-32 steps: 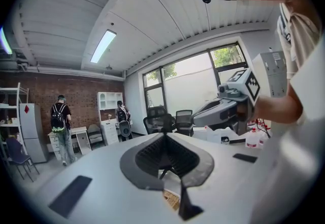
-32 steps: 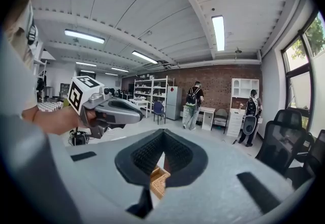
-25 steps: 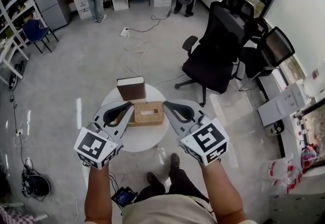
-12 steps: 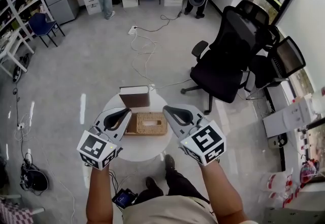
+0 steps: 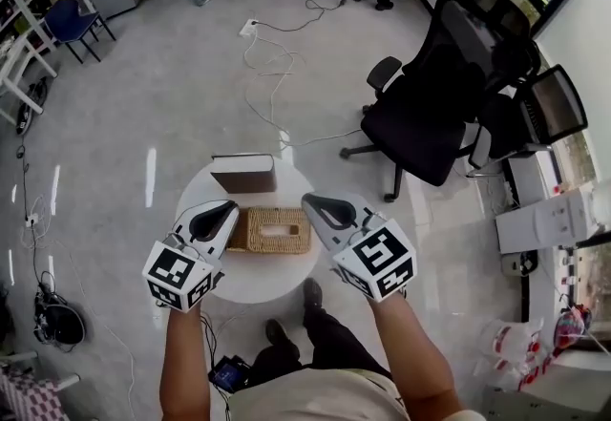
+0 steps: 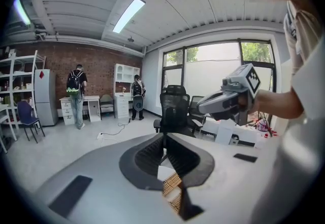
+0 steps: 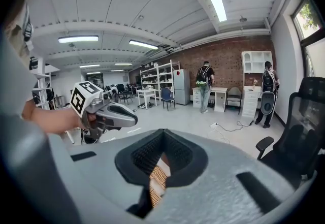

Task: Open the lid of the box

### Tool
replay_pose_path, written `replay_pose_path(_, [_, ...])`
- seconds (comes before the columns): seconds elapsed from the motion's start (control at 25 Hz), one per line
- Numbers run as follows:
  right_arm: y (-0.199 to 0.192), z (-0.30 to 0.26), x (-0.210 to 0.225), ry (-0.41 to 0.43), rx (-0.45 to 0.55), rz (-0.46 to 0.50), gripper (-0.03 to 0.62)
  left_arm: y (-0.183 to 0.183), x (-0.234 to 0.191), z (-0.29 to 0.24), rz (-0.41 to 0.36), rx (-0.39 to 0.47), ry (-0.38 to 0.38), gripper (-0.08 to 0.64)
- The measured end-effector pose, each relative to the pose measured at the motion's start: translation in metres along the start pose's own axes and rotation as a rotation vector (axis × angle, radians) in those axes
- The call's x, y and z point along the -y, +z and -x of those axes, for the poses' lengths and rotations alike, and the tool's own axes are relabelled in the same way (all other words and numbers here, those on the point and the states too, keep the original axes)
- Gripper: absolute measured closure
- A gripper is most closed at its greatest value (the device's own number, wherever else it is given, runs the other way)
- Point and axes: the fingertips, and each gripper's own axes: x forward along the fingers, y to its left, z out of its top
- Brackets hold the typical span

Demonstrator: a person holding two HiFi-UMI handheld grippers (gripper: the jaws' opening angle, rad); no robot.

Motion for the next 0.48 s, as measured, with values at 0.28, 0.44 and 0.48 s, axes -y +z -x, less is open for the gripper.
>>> replay_pose_path(0.28, [-0.046,-0.034,0.036,0.015,-0.045,-0.047,0.6,-0.043,-0.018,-0.042,0.036,-0.06,-0.014,0.546])
replay_pose_path(0.44, [-0.077,-0.051,0.048,0.026,-0.074,-0.058,0.599,-0.073,-0.028,-0.06,0.063,-0.099,-0.019,0.546])
replay_pose_path(0.48, [-0.086,-0.056,0.05,0.029,-0.082,-0.064,0.598,-0.082,-0.031,-0.064,0.072,-0.109,-0.019,0.545])
